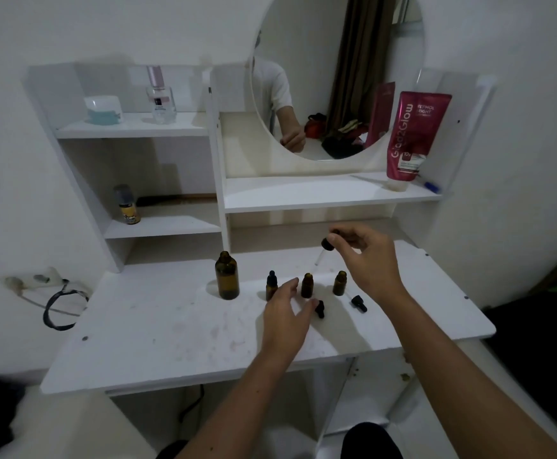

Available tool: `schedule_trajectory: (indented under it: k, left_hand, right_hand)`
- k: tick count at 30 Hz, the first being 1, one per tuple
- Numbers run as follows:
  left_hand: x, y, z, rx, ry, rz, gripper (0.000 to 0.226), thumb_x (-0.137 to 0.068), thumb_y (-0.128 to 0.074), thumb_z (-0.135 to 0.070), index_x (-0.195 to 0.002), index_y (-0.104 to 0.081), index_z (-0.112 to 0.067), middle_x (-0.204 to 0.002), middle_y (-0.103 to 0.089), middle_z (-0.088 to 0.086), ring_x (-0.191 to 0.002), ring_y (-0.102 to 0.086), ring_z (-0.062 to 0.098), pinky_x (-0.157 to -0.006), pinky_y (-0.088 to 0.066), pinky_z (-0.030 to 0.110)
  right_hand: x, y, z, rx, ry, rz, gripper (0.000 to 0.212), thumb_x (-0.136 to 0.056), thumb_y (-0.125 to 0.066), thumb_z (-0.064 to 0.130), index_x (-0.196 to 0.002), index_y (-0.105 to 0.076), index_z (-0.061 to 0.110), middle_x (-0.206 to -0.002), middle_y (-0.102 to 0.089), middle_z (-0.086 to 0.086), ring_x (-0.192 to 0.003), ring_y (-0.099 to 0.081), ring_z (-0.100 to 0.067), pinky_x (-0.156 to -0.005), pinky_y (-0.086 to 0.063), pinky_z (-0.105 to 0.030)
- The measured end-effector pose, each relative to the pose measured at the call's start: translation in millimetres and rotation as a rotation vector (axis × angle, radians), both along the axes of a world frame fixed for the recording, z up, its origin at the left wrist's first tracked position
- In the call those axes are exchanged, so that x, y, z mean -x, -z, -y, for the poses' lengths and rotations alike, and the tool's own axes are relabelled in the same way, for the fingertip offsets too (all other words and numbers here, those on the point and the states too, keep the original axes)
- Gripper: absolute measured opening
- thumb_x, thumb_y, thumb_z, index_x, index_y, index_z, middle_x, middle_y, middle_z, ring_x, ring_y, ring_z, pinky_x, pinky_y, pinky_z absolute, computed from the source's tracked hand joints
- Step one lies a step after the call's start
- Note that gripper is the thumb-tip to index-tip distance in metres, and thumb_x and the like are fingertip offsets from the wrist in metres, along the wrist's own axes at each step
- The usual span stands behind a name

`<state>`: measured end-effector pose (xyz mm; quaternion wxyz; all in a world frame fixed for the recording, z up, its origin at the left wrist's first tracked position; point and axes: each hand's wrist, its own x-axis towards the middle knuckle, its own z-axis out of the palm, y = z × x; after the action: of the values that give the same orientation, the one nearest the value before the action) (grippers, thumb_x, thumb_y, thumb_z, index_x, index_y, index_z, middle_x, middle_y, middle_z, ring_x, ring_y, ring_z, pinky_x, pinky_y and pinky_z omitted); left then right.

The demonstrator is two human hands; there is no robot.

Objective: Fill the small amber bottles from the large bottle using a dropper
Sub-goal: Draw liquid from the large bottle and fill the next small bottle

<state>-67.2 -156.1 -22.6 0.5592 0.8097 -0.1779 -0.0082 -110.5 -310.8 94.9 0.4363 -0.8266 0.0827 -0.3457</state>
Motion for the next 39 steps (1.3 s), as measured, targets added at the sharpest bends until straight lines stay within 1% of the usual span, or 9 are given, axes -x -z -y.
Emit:
schedule_trajectory:
  k: [4, 7, 12, 17, 23, 29, 35, 37, 39]
  left_hand:
    - [-8, -1, 9, -0.013, -0.015, 0.019, 0.051, -0.095, -0.070, -0.032, -0.142, -0.056, -0.018, -0.138, -0.062, -0.005, -0.128, -0.055, 0.010, -0.110, -0.048, 0.035]
    - [-13, -3, 14, -0.027, -0.009, 0.058, 0.039, -0.096, -0.068, -0.026, -0.134, -0.062, -0.017, -0.126, -0.067, -0.009, -0.116, -0.060, 0.006, -0.105, -0.051, 0.032]
    - [-18, -2, 19, -0.050, -0.027, 0.086, 0.023, -0.099, -0.064, -0.025, -0.123, -0.066, -0.024, -0.116, -0.069, -0.014, -0.101, -0.063, 0.000, -0.099, -0.054, 0.030]
    - [-17, 0, 19, -0.079, -0.025, 0.108, 0.023, -0.101, -0.062, -0.027, -0.124, -0.065, -0.024, -0.117, -0.069, -0.013, -0.105, -0.064, 0.002, -0.101, -0.053, 0.031]
    - [-16, -1, 19, -0.093, -0.029, 0.102, 0.026, -0.102, -0.061, -0.029, -0.126, -0.064, -0.024, -0.120, -0.069, -0.011, -0.107, -0.064, 0.004, -0.096, -0.055, 0.027]
    - [-16, -2, 18, -0.105, -0.032, 0.117, 0.026, -0.102, -0.060, -0.028, -0.127, -0.064, -0.023, -0.121, -0.069, -0.011, -0.110, -0.064, 0.005, -0.101, -0.053, 0.030]
    - [-10, -4, 13, -0.106, -0.028, 0.125, 0.033, -0.103, -0.059, -0.029, -0.135, -0.061, -0.020, -0.128, -0.067, -0.006, -0.115, -0.062, 0.009, -0.105, -0.049, 0.027]
    - [-7, -6, 9, -0.099, -0.022, 0.125, 0.036, -0.102, -0.059, -0.030, -0.137, -0.060, -0.020, -0.131, -0.066, -0.006, -0.117, -0.061, 0.009, -0.103, -0.046, 0.021]
    - [-4, -6, 2, -0.080, -0.005, 0.109, 0.040, -0.102, -0.060, -0.031, -0.139, -0.059, -0.020, -0.133, -0.066, -0.007, -0.120, -0.060, 0.007, -0.104, -0.047, 0.022]
  right_hand:
    - [-6, 7, 0, -0.016, -0.012, -0.012, 0.012, -0.093, -0.078, 0.021, -0.105, -0.078, 0.023, -0.091, -0.075, 0.022, -0.089, -0.071, 0.008, -0.082, -0.049, -0.003]
    - [-10, 15, -2, -0.027, -0.024, -0.036, 0.014, -0.093, -0.078, 0.021, -0.107, -0.079, 0.018, -0.090, -0.076, 0.020, -0.089, -0.071, 0.009, -0.078, -0.049, -0.003]
    - [-15, 30, -6, -0.045, -0.085, -0.104, 0.013, -0.094, -0.077, 0.021, -0.106, -0.079, 0.016, -0.089, -0.080, 0.008, -0.089, -0.074, 0.001, -0.059, -0.049, -0.004]
    - [-20, 38, -8, -0.080, -0.072, -0.125, 0.005, -0.092, -0.079, 0.016, -0.096, -0.081, 0.014, -0.086, -0.080, 0.009, -0.085, -0.075, -0.001, -0.082, -0.055, -0.013]
    - [-21, 37, -9, -0.062, -0.046, -0.112, 0.006, -0.091, -0.078, 0.011, -0.085, -0.080, 0.012, -0.085, -0.079, 0.010, -0.084, -0.074, -0.001, -0.082, -0.053, -0.011]
    - [-19, 38, -9, -0.064, -0.061, -0.105, 0.006, -0.094, -0.076, 0.013, -0.098, -0.080, 0.014, -0.087, -0.079, 0.010, -0.084, -0.074, 0.001, -0.081, -0.053, -0.009]
    - [-11, 24, -13, -0.075, -0.059, -0.110, 0.012, -0.096, -0.074, 0.019, -0.107, -0.079, 0.017, -0.090, -0.080, 0.008, -0.085, -0.073, 0.003, -0.057, -0.049, -0.005]
    - [-7, 15, -15, -0.083, -0.045, -0.089, 0.013, -0.096, -0.075, 0.020, -0.108, -0.078, 0.016, -0.092, -0.080, 0.007, -0.074, -0.071, 0.006, -0.060, -0.054, -0.013]
    - [-4, 7, -18, -0.097, -0.026, -0.087, 0.012, -0.096, -0.075, 0.023, -0.107, -0.078, 0.020, -0.091, -0.080, 0.012, -0.080, -0.072, 0.007, -0.067, -0.062, -0.033]
